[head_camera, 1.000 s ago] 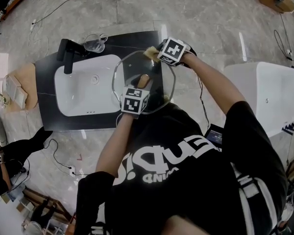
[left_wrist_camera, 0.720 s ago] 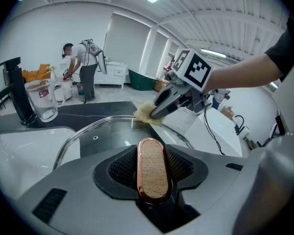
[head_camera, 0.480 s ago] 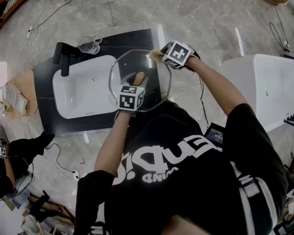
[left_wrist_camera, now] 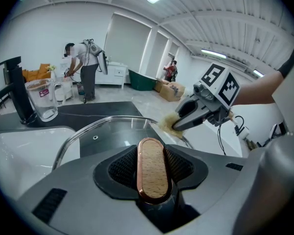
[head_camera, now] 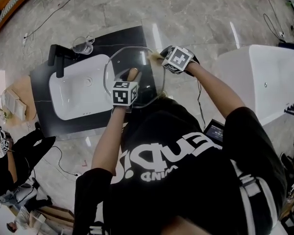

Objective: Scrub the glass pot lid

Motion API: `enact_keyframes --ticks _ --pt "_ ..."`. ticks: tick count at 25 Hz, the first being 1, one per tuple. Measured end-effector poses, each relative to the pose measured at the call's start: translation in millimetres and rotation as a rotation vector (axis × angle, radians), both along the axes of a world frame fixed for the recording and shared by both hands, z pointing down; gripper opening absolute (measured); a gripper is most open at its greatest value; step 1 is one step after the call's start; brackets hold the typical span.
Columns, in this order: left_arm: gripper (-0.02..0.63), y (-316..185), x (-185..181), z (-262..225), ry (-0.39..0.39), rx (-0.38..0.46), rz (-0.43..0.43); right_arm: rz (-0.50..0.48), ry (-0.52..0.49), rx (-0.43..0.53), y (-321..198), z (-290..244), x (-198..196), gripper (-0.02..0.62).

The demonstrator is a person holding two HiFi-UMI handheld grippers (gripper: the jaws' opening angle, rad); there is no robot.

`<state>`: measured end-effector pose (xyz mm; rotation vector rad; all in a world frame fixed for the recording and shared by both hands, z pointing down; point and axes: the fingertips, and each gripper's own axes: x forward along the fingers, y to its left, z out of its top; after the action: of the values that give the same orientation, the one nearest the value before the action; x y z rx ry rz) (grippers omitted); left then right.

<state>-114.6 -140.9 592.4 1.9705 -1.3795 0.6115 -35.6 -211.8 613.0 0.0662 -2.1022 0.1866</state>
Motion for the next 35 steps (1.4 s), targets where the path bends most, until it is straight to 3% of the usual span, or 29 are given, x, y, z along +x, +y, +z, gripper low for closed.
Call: enact_keyframes --ticks 14,29,35 --pt "0.183 0 2 -2 -0.003 0.001 0.003 0.138 -0.05 -0.018 38 -2 28 0.048" --pt "0.183 1 4 -3 -0.01 0.006 0.003 0.071 -0.023 0.037 90 -11 16 0.048" --pt "0.183 1 3 -3 -0.011 0.007 0.002 0.02 -0.02 0.006 121 -12 6 0.048"
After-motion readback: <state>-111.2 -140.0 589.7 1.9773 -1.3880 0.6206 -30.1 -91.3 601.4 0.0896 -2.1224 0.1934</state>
